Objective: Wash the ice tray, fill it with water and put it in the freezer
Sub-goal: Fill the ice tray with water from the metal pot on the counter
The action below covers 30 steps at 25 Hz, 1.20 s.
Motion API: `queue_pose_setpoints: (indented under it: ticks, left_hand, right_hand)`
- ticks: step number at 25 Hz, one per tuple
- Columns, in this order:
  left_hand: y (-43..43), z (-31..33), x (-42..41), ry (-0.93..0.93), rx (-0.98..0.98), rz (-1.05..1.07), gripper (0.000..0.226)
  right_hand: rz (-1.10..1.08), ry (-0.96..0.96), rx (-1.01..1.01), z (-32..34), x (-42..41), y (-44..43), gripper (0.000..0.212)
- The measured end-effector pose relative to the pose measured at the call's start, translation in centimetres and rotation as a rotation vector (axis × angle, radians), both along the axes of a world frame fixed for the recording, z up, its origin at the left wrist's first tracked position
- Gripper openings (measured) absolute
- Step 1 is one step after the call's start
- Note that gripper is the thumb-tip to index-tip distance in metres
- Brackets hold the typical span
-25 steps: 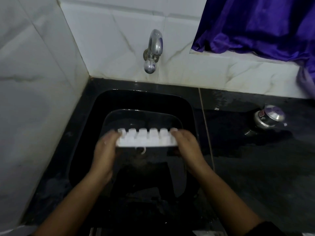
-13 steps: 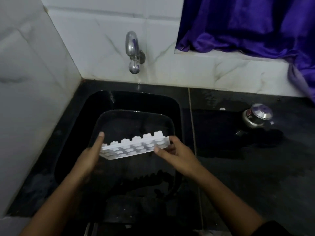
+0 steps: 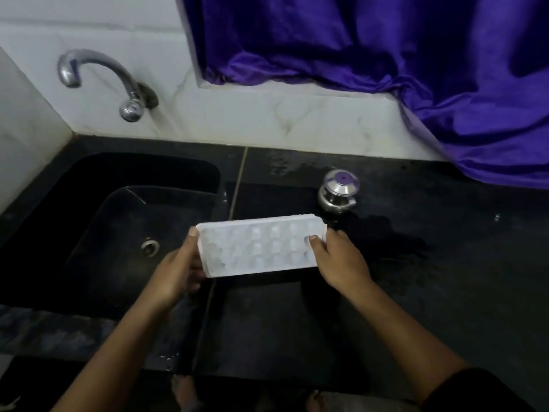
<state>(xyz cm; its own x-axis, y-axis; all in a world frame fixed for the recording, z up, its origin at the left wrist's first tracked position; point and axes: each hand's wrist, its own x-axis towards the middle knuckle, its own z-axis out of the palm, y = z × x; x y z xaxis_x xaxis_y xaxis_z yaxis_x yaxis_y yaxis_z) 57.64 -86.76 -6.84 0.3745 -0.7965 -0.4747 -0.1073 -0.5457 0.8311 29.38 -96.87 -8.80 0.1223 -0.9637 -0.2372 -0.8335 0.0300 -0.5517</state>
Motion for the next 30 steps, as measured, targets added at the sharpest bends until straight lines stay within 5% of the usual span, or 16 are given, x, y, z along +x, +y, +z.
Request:
queue_pose_setpoints:
  ticks: [4,10,18,20,22,25,27,30]
  left_hand:
    - [-1.4,-4.0,-5.6,-0.189,-0.118,-0.090,0.017]
    - [-1.0,-8.7,-9.7,-0.832,-0.154,-0.246,0.043]
    - [0.3,-10.6,-9.8,-0.802,-0.356,-0.213,0.060]
    - [0.2,-10.5,-9.9,-0.810,-0.374,-0.222,0.058]
    - [0.2,-10.6,-9.9,-0.815,-0.382,-0.224,0.058]
    - [0.2,-10.7,-9.8,-0.818,-0.386,-0.221,0.057]
    - [0.2,-10.8,-9.8,-0.818,-0.390,-0.219,0.057]
    - [0.2,-10.9,-9.8,-0.828,-0.387,-0.220,0.057]
  right_hand:
    - [-0.080,-0.056,0.106,-1.3,-6.5,-0.5,0.038]
    - [-0.082,-0.112,0.126,-4.0,-10.7,-0.3,0.035]
    - [-0.005,0.150,0.039,-4.1,-11.9,-1.2,0.050]
    - [-0.071,0.049,-0.076,-3.7,-11.3,-2.8,0.045]
    - [-0.168,-0.257,-0.114,-3.0,-9.9,-5.0,0.036]
    - [-0.325,-0.665,0.044,-2.2,-6.8,-7.7,0.025]
    - [-0.370,-0.712,0.072,-2.8,-5.3,-9.0,0.024]
    - [-0.363,-0.502,-0.157,-4.5,-4.5,-10.0,0.027]
